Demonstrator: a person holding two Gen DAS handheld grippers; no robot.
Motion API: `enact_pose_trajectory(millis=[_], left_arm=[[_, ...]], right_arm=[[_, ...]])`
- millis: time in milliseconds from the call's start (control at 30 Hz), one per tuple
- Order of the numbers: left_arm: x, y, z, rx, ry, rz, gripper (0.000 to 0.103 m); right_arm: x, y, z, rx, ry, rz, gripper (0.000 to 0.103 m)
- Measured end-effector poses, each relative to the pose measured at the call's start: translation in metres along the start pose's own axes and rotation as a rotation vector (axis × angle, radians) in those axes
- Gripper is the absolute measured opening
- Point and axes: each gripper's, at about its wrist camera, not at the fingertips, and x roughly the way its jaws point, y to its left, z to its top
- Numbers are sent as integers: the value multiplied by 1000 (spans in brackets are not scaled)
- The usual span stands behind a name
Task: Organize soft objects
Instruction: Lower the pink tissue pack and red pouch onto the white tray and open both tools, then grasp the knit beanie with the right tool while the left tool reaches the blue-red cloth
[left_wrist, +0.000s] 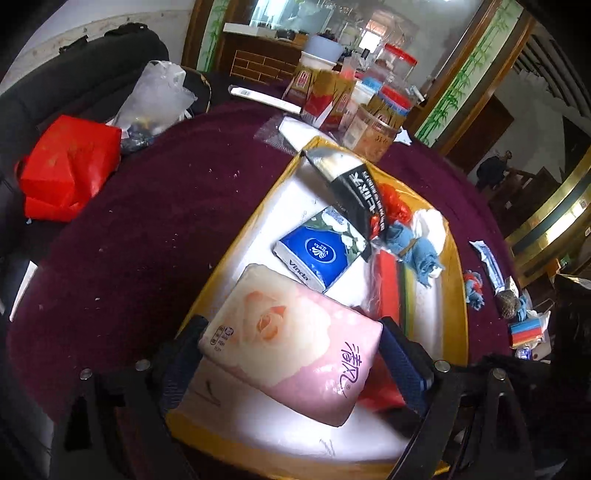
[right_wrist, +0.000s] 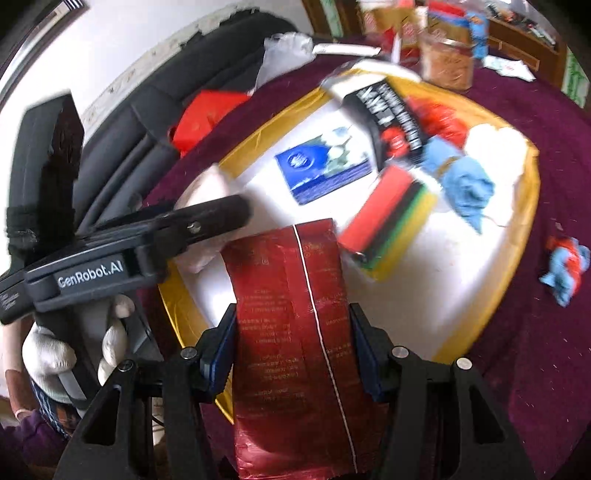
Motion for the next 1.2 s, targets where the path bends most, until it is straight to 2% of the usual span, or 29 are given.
enact_pose_trajectory(millis=[100, 233, 300, 400, 500, 567, 633, 733, 800, 1000, 1200], left_arm=[[10, -4, 5, -5, 5, -11, 94], [19, 3, 11, -99, 25, -84, 95], [18, 7, 13, -129, 6, -106, 96], [14, 13, 15, -174, -12, -164, 96], [5, 16, 14, -189, -44, -177, 96], [-3, 17, 13, -191, -70, -169, 96], [-14, 17, 10, -191, -97, -170, 96], [-27, 18, 3, -192, -129, -179, 96], [-33, 18, -1, -191, -139, -184, 96], [-39, 19, -13, -192, -154, -167, 96], [-39, 4, -20, -156, -157, -151, 96]], right_arm=[[8, 2, 8, -15, 12, -31, 56], [13, -1, 15, -27, 1, -108, 56], [16, -1, 18, -44, -13, -170, 56], [22, 0, 23, -62, -21, -215, 57], [31, 1, 25, -76, -24, -262, 61], [35, -2, 26, -67, -27, -266, 67], [30, -7, 25, -38, -36, -233, 67], [5, -14, 21, 5, -105, -167, 68], [-16, -17, 14, 24, -154, -155, 73], [-76, -48, -22, 103, -282, -189, 74], [-127, -125, -82, 293, -369, -267, 74]])
